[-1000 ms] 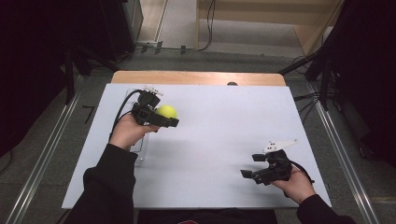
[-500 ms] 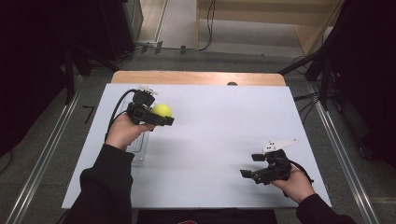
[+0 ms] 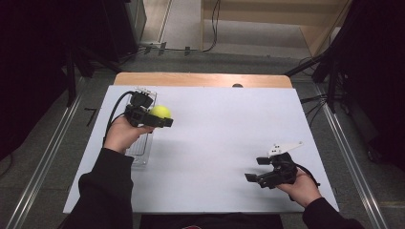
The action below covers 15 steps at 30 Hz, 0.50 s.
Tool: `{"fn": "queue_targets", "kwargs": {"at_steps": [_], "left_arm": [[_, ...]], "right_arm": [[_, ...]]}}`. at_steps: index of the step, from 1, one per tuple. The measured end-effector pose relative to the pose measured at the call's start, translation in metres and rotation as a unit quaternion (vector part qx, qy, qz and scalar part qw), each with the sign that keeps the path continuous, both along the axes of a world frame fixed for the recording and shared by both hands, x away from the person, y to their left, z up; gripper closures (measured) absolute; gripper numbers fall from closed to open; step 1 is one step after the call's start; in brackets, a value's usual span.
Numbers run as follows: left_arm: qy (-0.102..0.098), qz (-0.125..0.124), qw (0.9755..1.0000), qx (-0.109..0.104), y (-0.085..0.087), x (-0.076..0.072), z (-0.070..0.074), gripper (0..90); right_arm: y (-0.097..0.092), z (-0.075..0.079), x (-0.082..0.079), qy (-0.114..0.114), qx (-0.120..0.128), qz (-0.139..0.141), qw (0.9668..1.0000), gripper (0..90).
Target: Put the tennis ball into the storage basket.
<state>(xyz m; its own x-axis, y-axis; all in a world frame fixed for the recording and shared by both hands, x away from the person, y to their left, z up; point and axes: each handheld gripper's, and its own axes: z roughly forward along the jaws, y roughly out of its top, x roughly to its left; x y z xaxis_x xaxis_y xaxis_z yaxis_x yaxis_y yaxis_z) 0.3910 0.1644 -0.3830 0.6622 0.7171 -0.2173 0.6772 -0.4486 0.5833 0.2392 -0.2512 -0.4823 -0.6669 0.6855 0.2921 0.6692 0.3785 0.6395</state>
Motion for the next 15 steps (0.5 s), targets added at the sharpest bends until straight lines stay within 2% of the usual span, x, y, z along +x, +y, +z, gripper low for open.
{"fn": "queue_targets", "kwargs": {"at_steps": [11, 15], "left_arm": [[-0.002, 0.020, 0.9998, -0.003, 0.010, 0.001, 0.002, 26.8], [-0.007, 0.031, 0.9995, 0.005, 0.014, 0.002, 0.002, 26.9]], "right_arm": [[0.001, 0.000, 0.000, -0.001, 0.000, 0.001, 1.0000, 12.8], [0.001, 0.000, 0.000, -0.001, 0.000, 0.002, 1.0000, 12.8]]}}
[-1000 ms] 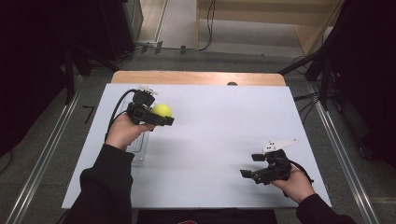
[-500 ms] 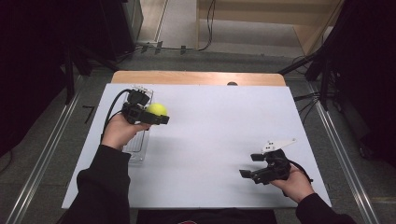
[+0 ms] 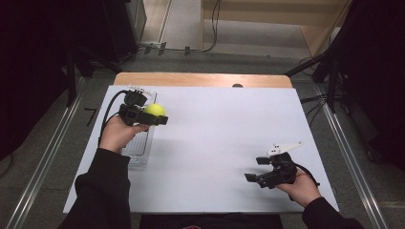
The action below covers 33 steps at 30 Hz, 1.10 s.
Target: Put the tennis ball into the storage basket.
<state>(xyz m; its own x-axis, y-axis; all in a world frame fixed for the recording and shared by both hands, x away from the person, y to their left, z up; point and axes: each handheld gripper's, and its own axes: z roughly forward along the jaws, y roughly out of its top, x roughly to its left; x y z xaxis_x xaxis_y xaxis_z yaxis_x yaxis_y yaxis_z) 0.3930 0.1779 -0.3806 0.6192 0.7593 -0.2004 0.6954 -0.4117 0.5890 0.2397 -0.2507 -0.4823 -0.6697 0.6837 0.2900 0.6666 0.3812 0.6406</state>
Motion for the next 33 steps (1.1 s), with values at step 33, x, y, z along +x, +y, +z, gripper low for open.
{"fn": "queue_targets", "kwargs": {"at_steps": [33], "left_arm": [[-0.017, 0.088, 0.9959, 0.013, 0.031, 0.008, -0.001, 26.8]], "right_arm": [[0.000, 0.000, 0.000, 0.002, -0.001, 0.002, 1.0000, 12.8]]}}
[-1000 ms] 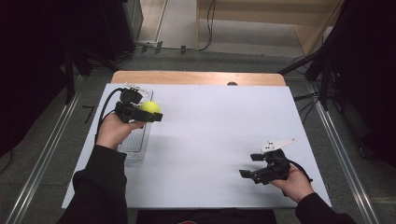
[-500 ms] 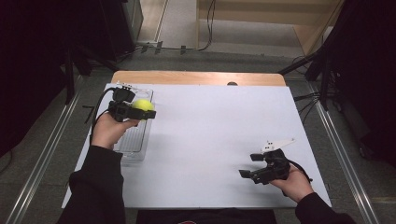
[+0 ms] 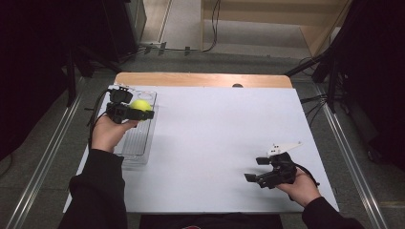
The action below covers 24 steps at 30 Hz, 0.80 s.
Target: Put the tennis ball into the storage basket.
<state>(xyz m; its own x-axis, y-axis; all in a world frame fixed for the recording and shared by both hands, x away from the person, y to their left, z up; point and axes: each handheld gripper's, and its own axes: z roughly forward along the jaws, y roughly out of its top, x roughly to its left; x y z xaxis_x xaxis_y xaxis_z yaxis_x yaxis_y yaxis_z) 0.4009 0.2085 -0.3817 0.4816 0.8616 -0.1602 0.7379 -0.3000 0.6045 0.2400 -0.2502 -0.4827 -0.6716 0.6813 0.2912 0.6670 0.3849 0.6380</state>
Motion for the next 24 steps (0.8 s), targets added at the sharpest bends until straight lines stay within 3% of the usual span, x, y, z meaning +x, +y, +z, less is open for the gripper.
{"fn": "queue_targets", "kwargs": {"at_steps": [12, 24], "left_arm": [[-0.011, 0.023, 0.9997, -0.004, 0.004, 0.006, -0.004, 26.8], [-0.015, 0.030, 0.9994, 0.013, 0.003, 0.013, -0.014, 26.8]], "right_arm": [[0.000, 0.000, -0.001, 0.000, -0.001, 0.001, 1.0000, 12.8], [0.000, 0.000, -0.001, 0.001, -0.001, 0.000, 1.0000, 12.8]]}}
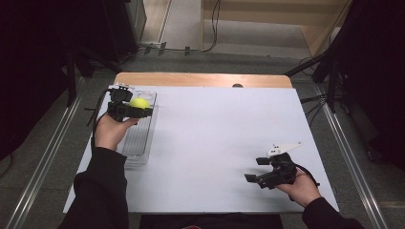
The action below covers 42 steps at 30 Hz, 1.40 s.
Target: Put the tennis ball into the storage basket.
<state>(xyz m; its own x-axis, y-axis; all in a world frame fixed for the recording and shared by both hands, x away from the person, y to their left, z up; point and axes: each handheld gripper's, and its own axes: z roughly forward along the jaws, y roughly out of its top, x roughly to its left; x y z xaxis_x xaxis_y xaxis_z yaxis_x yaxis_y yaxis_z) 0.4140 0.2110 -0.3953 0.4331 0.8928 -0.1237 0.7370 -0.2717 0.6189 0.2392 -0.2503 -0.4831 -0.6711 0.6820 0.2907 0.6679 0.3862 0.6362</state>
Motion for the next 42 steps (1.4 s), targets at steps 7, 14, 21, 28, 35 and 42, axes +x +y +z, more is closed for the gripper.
{"fn": "queue_targets", "kwargs": {"at_steps": [7, 14, 21, 28, 35, 42], "left_arm": [[0.000, 0.008, 1.0000, 0.001, 0.002, 0.003, -0.008, 26.8], [0.003, 0.018, 0.9998, 0.002, 0.006, 0.006, -0.015, 26.8], [0.012, 0.030, 0.9995, 0.000, 0.011, 0.008, -0.022, 26.6], [0.019, 0.037, 0.9991, 0.002, 0.013, 0.009, -0.026, 26.5], [0.022, 0.038, 0.9990, 0.001, 0.013, 0.010, -0.028, 26.3], [0.026, 0.038, 0.9990, 0.000, 0.012, 0.011, -0.029, 26.1]], "right_arm": [[0.000, 0.000, 0.000, 0.000, 0.001, 0.000, 1.0000, 12.8], [0.000, 0.000, 0.000, 0.001, 0.001, 0.000, 1.0000, 12.8], [0.000, 0.000, 0.000, 0.001, 0.001, 0.001, 1.0000, 12.8], [0.000, 0.000, 0.000, 0.000, 0.001, 0.001, 1.0000, 12.8], [0.000, 0.000, 0.000, 0.000, 0.001, 0.001, 1.0000, 12.8], [0.000, 0.000, 0.000, 0.000, 0.001, 0.001, 1.0000, 12.8]]}}
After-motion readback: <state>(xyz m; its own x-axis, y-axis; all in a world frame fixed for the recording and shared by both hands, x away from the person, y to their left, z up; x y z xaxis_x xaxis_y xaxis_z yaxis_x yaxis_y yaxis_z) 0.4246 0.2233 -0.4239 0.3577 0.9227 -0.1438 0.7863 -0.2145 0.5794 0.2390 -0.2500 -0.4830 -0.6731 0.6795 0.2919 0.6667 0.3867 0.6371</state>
